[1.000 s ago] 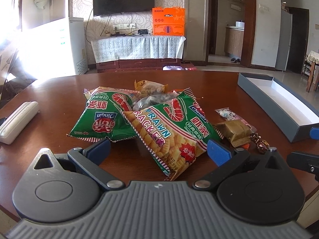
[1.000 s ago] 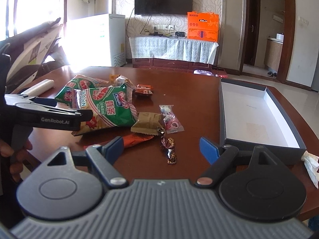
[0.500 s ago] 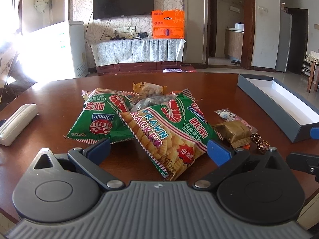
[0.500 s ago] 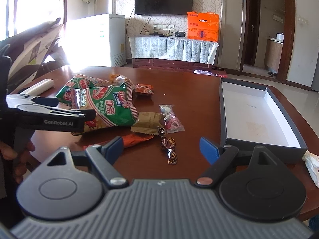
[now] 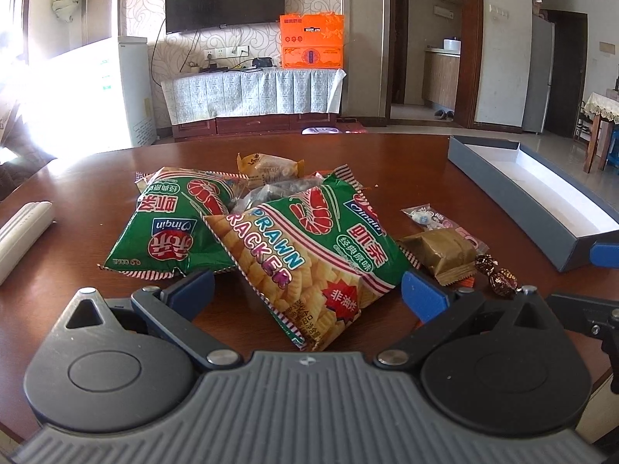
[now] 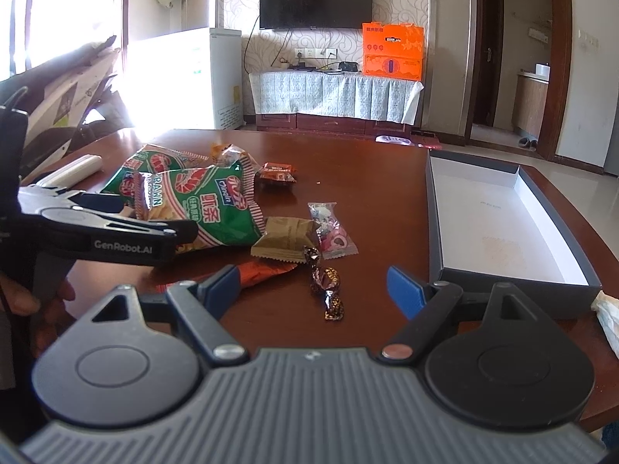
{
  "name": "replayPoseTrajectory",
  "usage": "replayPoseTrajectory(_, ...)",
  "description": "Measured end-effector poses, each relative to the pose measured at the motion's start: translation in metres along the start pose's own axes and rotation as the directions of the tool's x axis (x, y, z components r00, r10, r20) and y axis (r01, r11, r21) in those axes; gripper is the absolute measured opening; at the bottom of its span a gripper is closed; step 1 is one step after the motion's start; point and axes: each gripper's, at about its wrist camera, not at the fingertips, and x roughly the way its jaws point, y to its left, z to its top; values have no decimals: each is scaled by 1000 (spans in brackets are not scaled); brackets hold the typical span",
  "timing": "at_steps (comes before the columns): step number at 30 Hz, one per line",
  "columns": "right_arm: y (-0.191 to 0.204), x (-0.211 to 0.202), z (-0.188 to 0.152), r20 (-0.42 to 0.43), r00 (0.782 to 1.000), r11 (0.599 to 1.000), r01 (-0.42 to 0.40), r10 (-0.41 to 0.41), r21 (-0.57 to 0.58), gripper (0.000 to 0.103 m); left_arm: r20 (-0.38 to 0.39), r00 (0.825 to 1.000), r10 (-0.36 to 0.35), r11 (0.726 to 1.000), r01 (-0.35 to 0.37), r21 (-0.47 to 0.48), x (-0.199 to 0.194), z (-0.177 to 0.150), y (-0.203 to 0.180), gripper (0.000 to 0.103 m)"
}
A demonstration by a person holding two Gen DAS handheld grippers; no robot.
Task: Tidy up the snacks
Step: 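Grasp the green Prawn Cracker bag with the left tool while the right tool grasps a wrapped chocolate candy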
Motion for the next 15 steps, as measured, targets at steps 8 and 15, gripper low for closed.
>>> replayPoseTrajectory(8, 0, 7, 0, -11, 1000, 1000, -4, 4, 6, 84, -6, 1000, -11, 1000, 11, -29, 3, 0, 6, 103)
replayPoseTrajectory(15, -3, 18, 2, -32, 999, 1000, -6, 6, -2, 78, -4, 1000, -24, 1000, 24, -13, 7, 0, 4, 103)
